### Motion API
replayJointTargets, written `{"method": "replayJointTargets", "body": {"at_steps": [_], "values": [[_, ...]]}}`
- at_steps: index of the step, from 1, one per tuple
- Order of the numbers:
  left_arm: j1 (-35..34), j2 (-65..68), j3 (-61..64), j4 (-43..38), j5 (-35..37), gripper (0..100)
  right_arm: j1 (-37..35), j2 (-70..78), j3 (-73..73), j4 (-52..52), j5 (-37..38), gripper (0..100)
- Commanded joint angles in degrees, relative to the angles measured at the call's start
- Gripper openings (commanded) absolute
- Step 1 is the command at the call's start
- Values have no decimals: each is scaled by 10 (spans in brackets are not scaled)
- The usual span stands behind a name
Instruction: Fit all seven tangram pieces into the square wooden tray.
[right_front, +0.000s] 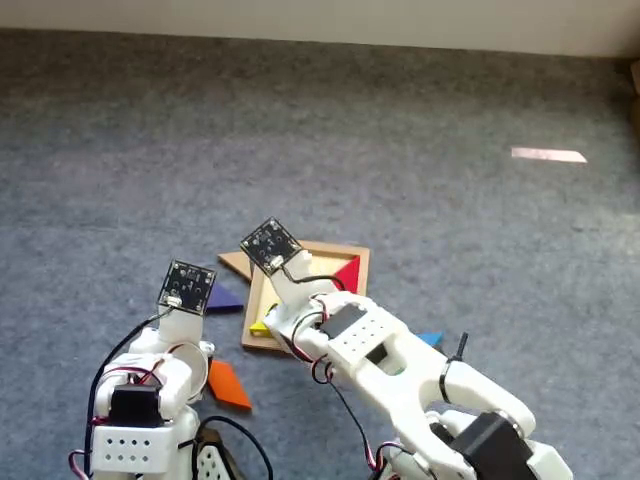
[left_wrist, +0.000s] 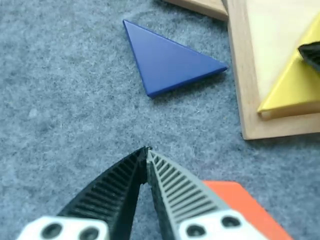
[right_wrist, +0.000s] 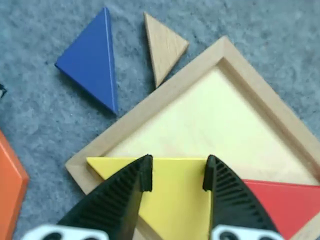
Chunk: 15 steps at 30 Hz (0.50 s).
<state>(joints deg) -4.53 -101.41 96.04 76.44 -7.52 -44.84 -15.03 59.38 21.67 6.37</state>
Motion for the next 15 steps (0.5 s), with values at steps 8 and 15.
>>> {"method": "replayJointTargets", "body": {"at_steps": [8, 15], "values": [[-7, -26, 12, 7, -2, 11, 81, -36, -15, 74, 110, 173], [-7, -26, 12, 7, -2, 11, 70, -113, -15, 72, 61, 173]]}}
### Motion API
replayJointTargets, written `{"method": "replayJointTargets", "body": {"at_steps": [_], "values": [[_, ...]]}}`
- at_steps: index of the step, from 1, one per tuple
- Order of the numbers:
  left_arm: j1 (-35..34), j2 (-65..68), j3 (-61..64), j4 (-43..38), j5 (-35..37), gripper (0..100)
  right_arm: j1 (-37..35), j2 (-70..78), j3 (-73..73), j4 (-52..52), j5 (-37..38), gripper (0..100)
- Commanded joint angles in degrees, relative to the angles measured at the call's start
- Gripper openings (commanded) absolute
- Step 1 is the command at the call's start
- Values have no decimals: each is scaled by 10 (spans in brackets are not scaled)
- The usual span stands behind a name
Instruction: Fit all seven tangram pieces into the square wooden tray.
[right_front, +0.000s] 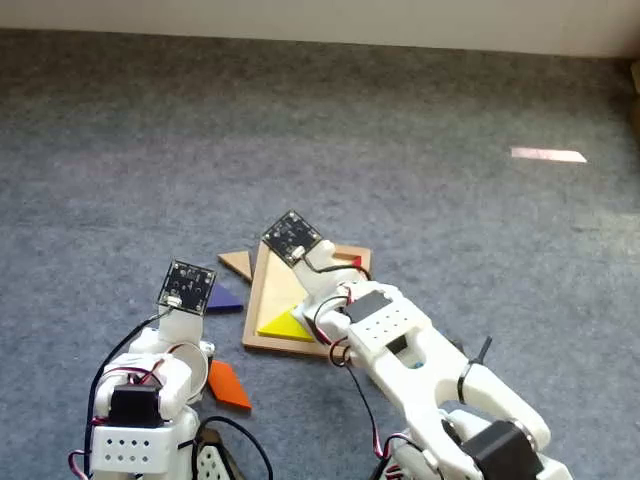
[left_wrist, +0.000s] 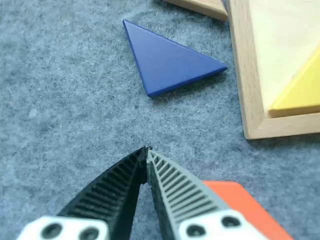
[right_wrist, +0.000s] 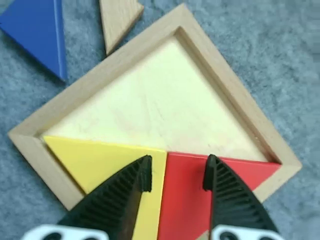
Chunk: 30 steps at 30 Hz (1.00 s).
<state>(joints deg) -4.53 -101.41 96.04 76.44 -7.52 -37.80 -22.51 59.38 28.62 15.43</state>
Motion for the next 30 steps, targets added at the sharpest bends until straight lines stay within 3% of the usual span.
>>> {"method": "replayJointTargets", "body": {"at_steps": [1, 9, 17, 22, 30], "values": [[-7, -26, 12, 7, -2, 11, -6, -42, -16, 1, -41, 173], [-7, -26, 12, 7, -2, 11, -45, 15, -10, -99, -61, 173], [-7, -26, 12, 7, -2, 11, -41, 116, -11, -65, -54, 173], [-7, -26, 12, 7, -2, 11, -35, 110, -15, 13, 63, 173], [-7, -26, 12, 7, -2, 11, 56, 114, -15, 22, 135, 174]]}}
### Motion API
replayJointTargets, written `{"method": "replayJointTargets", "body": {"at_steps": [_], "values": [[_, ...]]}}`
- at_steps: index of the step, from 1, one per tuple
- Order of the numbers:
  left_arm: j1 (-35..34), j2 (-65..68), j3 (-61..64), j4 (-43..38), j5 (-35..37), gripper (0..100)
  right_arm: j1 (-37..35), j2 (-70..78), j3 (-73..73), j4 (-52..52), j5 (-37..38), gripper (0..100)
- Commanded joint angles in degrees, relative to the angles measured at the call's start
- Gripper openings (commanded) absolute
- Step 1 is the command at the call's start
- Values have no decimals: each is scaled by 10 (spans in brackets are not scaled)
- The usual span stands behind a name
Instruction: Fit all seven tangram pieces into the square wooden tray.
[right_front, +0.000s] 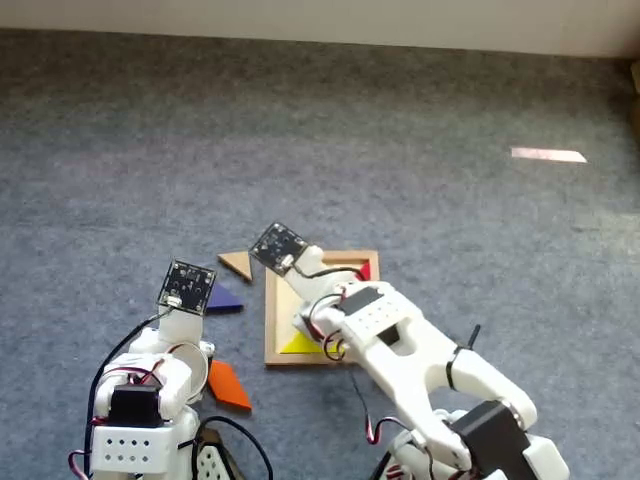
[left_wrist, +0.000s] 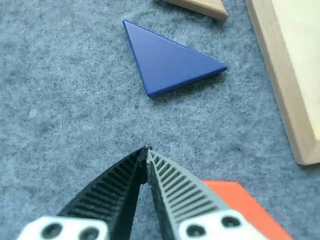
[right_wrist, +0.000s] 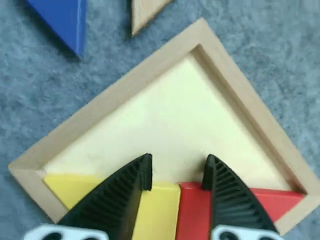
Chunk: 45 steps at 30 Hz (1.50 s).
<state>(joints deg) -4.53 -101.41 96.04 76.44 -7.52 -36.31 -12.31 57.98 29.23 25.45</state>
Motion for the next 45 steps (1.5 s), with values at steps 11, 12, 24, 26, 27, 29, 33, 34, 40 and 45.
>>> {"method": "replayJointTargets", "body": {"at_steps": [11, 12, 24, 26, 27, 29, 33, 34, 40, 45], "values": [[-7, -26, 12, 7, -2, 11, 39, 13, -52, 14, 45, 175], [-7, -26, 12, 7, -2, 11, 41, 13, -59, 14, 31, 175], [-7, -26, 12, 7, -2, 11, 85, 109, -69, -95, 0, 174], [-7, -26, 12, 7, -2, 11, 97, 127, -85, -113, 0, 174], [-7, -26, 12, 7, -2, 11, 104, 133, -95, -117, 0, 174], [-7, -26, 12, 7, -2, 11, 116, 141, -116, -117, -1, 174], [-7, -26, 12, 7, -2, 11, 129, 150, -145, -117, -1, 174], [-7, -26, 12, 7, -2, 11, 129, 152, -149, -117, -1, 174], [-7, -26, 12, 7, -2, 11, 126, 151, -165, -117, -1, 174], [-7, -26, 12, 7, -2, 11, 119, 49, -156, -110, -1, 174]]}}
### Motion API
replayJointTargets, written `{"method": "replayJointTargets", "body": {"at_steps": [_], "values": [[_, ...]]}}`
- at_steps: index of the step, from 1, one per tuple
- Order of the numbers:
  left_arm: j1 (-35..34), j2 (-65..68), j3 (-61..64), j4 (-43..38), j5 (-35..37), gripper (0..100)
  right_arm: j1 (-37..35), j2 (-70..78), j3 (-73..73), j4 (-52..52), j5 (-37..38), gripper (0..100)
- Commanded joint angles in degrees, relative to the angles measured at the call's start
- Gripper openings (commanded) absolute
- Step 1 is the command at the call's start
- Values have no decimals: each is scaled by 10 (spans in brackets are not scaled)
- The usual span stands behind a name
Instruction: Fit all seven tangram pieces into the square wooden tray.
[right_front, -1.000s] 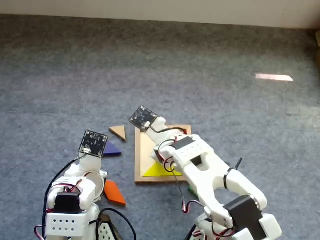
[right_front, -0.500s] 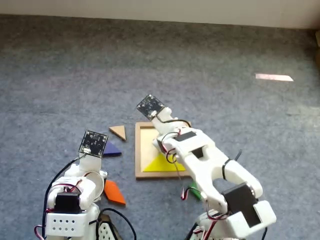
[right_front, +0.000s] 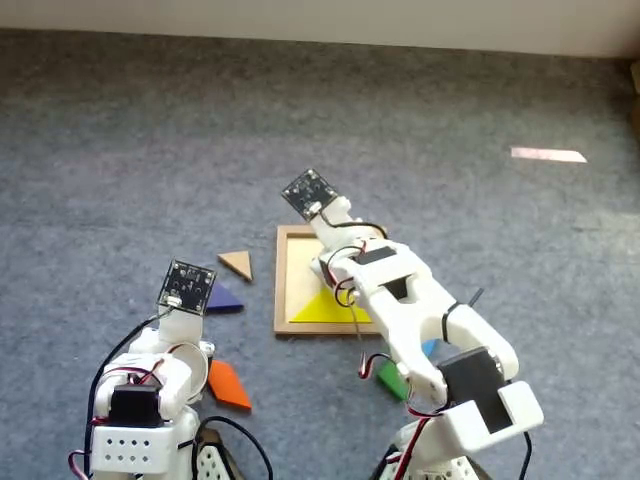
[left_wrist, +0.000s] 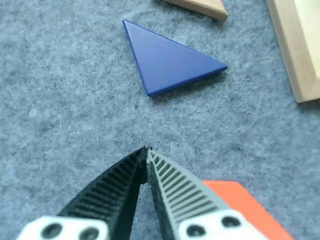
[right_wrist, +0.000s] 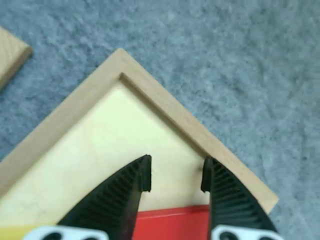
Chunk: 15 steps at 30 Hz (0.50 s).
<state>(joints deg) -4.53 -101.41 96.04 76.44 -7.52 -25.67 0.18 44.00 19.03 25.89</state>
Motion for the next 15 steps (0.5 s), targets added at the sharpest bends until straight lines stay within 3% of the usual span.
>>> {"method": "replayJointTargets", "body": {"at_steps": [1, 9, 15], "values": [[-7, -26, 12, 7, -2, 11, 12, -108, 0, 7, -8, 174], [-7, -26, 12, 7, -2, 11, 11, -371, 87, 182, -109, 174], [-7, -26, 12, 7, -2, 11, 13, -450, 88, 363, -176, 176]]}}
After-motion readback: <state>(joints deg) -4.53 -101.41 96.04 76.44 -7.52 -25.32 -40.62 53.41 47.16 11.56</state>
